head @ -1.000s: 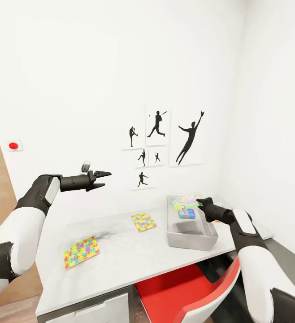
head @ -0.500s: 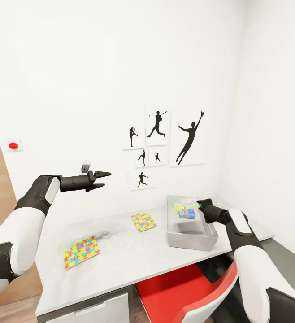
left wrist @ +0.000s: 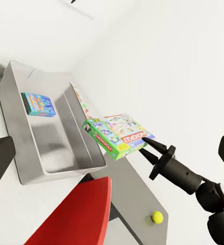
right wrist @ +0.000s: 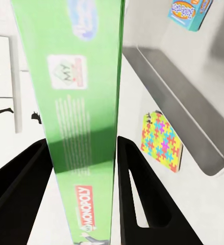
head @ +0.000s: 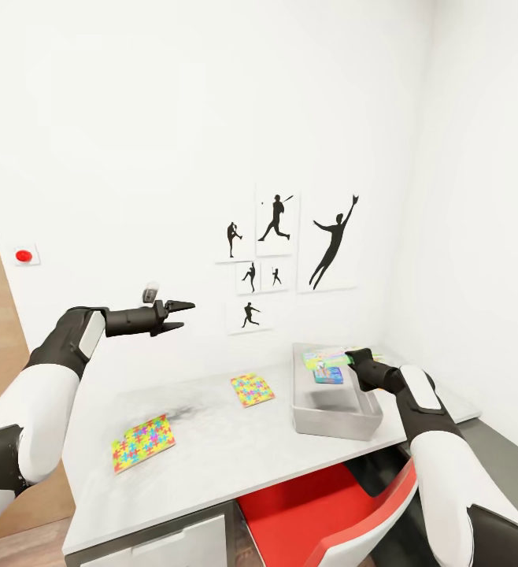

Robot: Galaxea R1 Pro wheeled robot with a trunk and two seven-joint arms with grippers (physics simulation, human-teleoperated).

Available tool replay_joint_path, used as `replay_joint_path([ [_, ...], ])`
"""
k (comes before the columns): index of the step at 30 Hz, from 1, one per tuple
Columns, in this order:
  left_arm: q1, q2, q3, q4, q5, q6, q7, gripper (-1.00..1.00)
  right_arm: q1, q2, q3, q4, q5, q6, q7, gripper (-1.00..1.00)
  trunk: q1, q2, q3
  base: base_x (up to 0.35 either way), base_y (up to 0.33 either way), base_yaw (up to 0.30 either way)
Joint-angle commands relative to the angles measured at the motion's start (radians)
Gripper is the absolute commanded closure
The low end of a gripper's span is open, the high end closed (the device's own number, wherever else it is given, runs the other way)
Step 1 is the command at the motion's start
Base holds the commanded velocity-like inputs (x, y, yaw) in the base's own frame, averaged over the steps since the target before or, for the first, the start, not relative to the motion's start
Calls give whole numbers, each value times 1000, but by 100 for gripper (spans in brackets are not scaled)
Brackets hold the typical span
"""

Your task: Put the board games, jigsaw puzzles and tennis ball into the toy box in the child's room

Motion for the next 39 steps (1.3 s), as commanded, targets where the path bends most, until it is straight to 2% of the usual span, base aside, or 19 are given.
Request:
replay_joint_path([
  [1,0,0,2,0,2,5,-1,-100,0,0,-2,-2,-11,2,-9,100,0,-1,-1,0,0,0],
  [7,0,0,1,1,2,5,-1,-100,0,0,20,-4,-9,-2,-7,100,0,-1,-1,0,0,0],
  [12,0,-1,1,0,2,5,-1,-100,0,0,71,-6,-7,-23,-6,100,0,-1,-1,0,0,0],
  [15,0,0,1,1,2,5,-1,-100,0,0,125,-6,-6,-57,-6,100,0,-1,-1,0,0,0],
  [22,0,0,1,1,2,5,-1,-100,0,-1,218,-5,-5,-129,-6,100,0,-1,-1,0,0,0],
  [26,0,0,1,1,2,5,-1,-100,0,-1,253,-5,-4,-154,-6,100,0,-1,-1,57,31,0],
  [39,0,-1,0,1,2,5,-1,-100,0,-8,271,0,-3,-199,-6,100,0,-1,-1,45,16,0],
])
